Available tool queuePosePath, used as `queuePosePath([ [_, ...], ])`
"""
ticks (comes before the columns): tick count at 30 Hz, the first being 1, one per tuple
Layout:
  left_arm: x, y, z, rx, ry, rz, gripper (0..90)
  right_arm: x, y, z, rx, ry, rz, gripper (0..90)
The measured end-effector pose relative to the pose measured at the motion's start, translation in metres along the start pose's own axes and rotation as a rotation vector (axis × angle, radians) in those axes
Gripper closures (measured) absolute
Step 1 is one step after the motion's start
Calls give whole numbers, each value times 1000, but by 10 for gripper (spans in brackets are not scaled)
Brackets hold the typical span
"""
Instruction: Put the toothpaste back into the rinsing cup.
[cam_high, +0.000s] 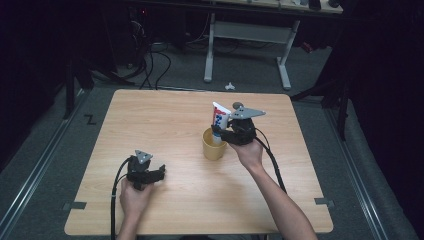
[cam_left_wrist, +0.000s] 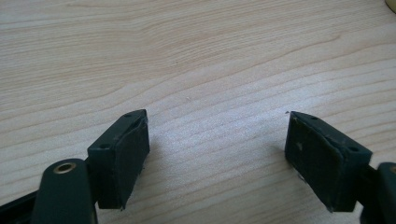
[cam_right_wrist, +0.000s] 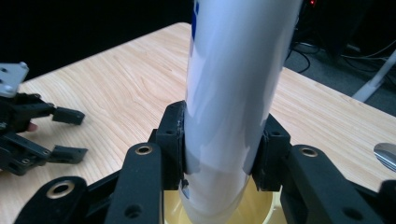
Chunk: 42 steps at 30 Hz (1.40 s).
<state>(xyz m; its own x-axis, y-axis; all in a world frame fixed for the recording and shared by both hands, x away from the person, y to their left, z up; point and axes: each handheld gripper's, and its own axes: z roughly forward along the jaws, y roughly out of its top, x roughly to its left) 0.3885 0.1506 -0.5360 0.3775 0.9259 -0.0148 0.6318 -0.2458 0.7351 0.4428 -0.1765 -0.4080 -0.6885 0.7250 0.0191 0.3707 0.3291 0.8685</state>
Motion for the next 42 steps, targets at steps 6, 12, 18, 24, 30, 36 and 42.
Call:
queuePosePath([
  [6,0,0,0,-1,0,0,223,0,-4,10,25,-2,-4,619],
  [12,0,0,0,-2,1,1,223,-2,-7,15,38,-7,4,617],
  [18,0,0,0,-3,2,0,222,-4,-11,18,54,-13,11,618],
  [24,0,0,0,-2,2,1,223,-6,-14,20,56,-16,26,618],
  [30,0,0,0,-2,1,0,222,-7,-16,23,65,-17,21,618],
  [36,0,0,0,-2,2,0,222,-8,-19,26,75,-17,27,617],
  [42,0,0,0,-1,0,1,223,-9,-22,28,85,-17,35,617],
])
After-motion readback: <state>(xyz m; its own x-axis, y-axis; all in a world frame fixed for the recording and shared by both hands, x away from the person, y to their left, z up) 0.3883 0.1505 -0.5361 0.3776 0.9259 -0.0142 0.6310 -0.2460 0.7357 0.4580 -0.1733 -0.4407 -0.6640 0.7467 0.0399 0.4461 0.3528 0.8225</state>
